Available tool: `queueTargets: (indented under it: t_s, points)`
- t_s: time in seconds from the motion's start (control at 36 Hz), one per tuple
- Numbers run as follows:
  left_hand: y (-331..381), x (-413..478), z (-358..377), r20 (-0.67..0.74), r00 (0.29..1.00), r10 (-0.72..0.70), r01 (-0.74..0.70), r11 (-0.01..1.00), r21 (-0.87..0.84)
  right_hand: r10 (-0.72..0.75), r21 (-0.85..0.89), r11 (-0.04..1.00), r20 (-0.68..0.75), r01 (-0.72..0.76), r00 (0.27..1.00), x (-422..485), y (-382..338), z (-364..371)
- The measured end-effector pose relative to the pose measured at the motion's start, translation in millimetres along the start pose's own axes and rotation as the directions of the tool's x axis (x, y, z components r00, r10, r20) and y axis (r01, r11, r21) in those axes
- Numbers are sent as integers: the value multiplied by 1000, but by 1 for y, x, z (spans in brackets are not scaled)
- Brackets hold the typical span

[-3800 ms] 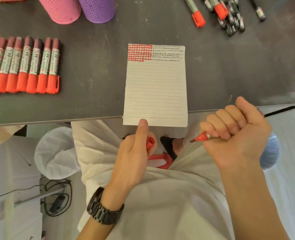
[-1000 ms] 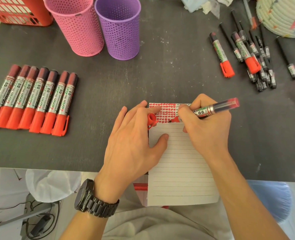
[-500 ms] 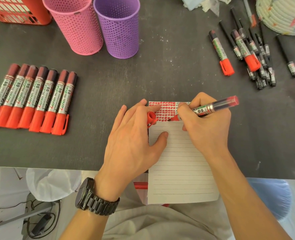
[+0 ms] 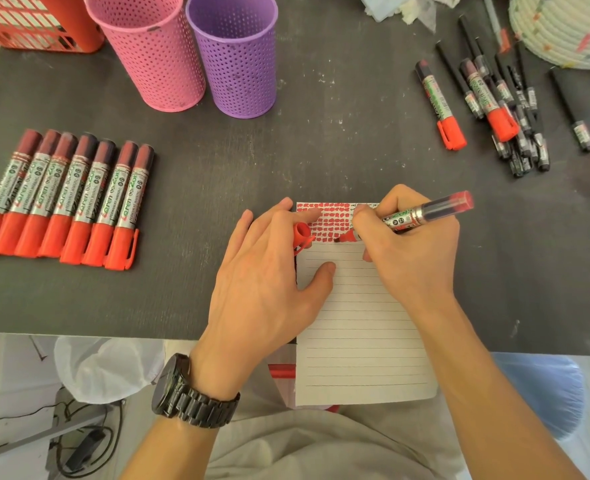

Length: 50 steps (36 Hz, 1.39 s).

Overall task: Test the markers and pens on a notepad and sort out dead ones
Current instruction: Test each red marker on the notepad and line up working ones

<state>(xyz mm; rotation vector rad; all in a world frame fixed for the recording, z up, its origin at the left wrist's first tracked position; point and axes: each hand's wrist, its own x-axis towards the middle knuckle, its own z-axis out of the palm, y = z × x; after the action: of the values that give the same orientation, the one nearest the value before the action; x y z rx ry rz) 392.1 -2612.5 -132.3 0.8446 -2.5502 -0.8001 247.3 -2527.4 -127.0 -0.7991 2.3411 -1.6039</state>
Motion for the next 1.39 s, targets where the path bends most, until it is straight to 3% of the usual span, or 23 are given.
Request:
queueTargets:
  t_s: [0.14, 0.28, 0.42, 0.58, 0.81, 1.08, 1.19, 1.28, 1.39]
  points:
    - [-1, -1, 1, 1, 1000, 5, -5, 1000, 3, 17, 23, 1000, -29, -16, 999, 1, -1, -2]
    - [-2, -1, 1, 4, 1000, 14, -14, 1000, 13, 98, 223, 972, -80, -79, 992, 1, 0, -8]
    - [-3, -2, 2, 10, 1000, 12, -12, 1000, 8, 139, 309, 945, -97, -103, 985, 1, -3, -9]
    - [-5, -1, 4, -20, 999, 39, -38, 999, 26, 189, 440, 882, -5, -167, 982, 0, -16, -24]
    - [-1, -7, -10, -170, 975, -145, 85, 945, -316, 222, 673, 685, 174, -281, 959, -37, -18, -56]
    - [-6, -24, -25, 57, 956, -289, 254, 709, -658, 475, 716, 536, 184, -448, 861, -81, -15, -66]
    - [-8, -35, -32, 81, 961, -265, 253, 715, -652, 543, 683, 529, 185, -504, 819, -88, -13, -66]
    - [-5, -43, -35, 31, 973, -229, 198, 759, -620, 532, 671, 540, 195, -508, 824, -91, -13, -66]
    - [-1, -54, -37, -19, 966, -256, 183, 740, -647, 514, 667, 552, 201, -501, 834, -92, -17, -66]
